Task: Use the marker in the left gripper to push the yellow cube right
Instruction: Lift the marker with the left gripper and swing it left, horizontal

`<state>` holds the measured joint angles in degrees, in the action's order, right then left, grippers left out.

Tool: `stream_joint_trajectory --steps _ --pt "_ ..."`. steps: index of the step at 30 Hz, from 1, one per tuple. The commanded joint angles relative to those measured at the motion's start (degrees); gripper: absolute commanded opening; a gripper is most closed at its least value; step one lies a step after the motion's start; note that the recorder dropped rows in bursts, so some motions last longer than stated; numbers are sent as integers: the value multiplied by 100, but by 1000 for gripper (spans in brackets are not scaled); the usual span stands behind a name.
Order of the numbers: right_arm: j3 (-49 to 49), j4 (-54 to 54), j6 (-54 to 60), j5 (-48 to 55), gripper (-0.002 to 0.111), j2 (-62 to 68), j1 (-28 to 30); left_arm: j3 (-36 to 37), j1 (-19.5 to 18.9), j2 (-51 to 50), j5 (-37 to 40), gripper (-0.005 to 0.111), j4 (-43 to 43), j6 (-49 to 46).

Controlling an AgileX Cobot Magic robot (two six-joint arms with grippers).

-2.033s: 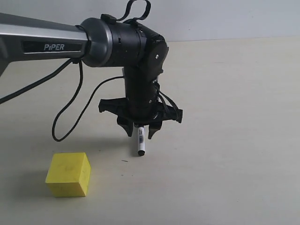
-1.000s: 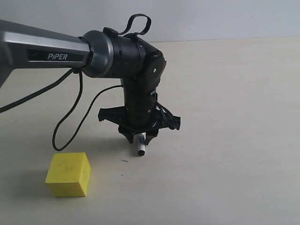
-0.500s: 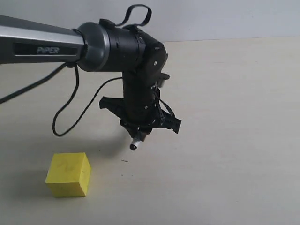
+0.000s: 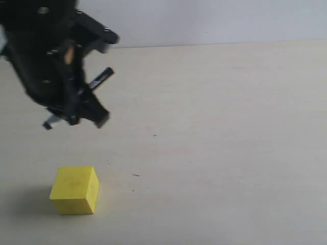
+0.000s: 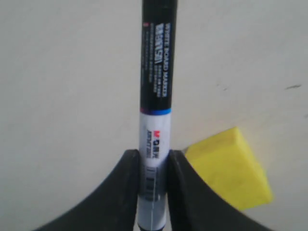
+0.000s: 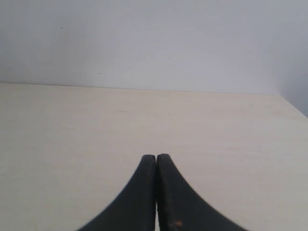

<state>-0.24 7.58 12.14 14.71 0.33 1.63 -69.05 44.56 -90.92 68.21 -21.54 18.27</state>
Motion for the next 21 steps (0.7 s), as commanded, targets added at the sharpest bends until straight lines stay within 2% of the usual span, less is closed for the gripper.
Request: stream_joint_trajectory --steps 1,6,10,15,19,21 --pt "24 -3 6 -84 0 -33 33 961 -862 1011 36 0 -208 -284" --pt "24 -3 6 -84 0 -33 33 1831 -2008 1456 45 0 -584 -463" --pt "24 -3 6 -84 0 -33 33 2270 -2526 1393 -58 0 -610 -981" --pt "24 -3 6 -84 0 -33 33 2623 -2612 1270 -276 0 -610 -3392" --pt "24 -3 6 -84 0 -33 33 2872 -2621 1225 -676 0 -818 -5019" --pt "24 -3 6 -84 0 -33 33 3022 -2621 1225 -1025 0 -808 -5464"
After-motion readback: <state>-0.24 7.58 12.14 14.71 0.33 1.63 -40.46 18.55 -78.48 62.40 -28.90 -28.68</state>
